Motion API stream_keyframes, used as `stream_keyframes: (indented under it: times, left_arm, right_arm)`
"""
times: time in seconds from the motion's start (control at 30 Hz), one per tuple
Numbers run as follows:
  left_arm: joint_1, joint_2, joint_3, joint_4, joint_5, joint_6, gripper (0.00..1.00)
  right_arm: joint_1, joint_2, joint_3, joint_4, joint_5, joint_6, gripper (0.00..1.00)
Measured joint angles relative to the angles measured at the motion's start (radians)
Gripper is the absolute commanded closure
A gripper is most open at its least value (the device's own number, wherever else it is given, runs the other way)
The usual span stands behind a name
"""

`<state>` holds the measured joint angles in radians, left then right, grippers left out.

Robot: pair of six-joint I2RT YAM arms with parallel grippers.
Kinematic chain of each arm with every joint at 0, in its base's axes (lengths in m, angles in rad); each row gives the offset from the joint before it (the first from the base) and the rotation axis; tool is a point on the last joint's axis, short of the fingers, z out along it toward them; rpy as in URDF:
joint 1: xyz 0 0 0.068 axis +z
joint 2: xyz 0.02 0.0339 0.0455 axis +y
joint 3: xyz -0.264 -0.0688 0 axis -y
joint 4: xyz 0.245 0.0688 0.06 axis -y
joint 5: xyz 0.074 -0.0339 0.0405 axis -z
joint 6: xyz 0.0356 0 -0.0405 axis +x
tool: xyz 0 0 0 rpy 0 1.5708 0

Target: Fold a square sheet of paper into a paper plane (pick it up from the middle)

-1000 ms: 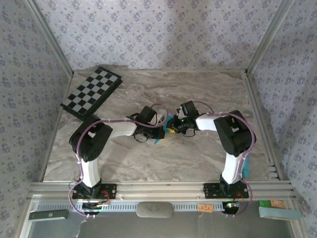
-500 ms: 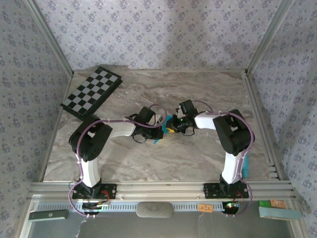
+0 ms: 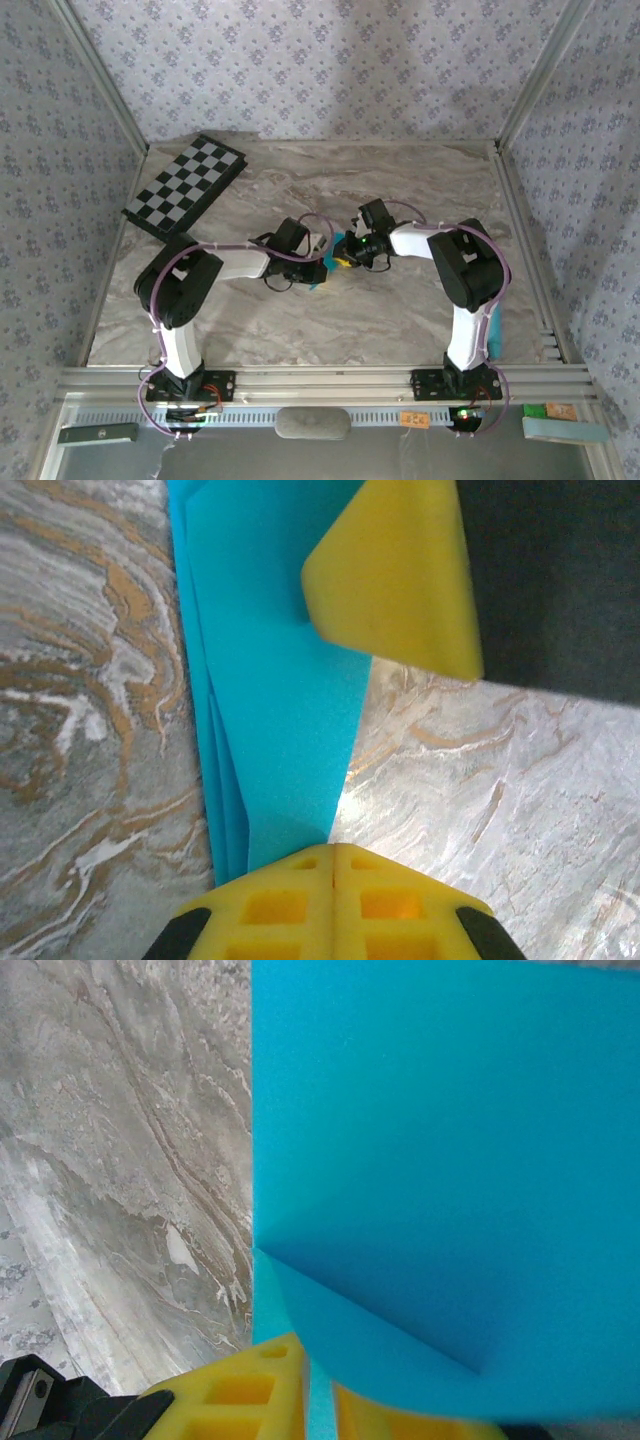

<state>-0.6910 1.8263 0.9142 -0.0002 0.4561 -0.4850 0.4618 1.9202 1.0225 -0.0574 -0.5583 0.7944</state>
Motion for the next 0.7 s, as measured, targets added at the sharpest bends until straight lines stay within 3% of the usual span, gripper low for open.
stream_keyframes:
  times: [0.7]
  left_arm:
    - [-0.026,-0.131,-0.066,-0.215,-0.085,0.095,1.00]
  right_arm:
    - [0.003,0.011,0.031,-0.051,0.001,-0.011,0.83]
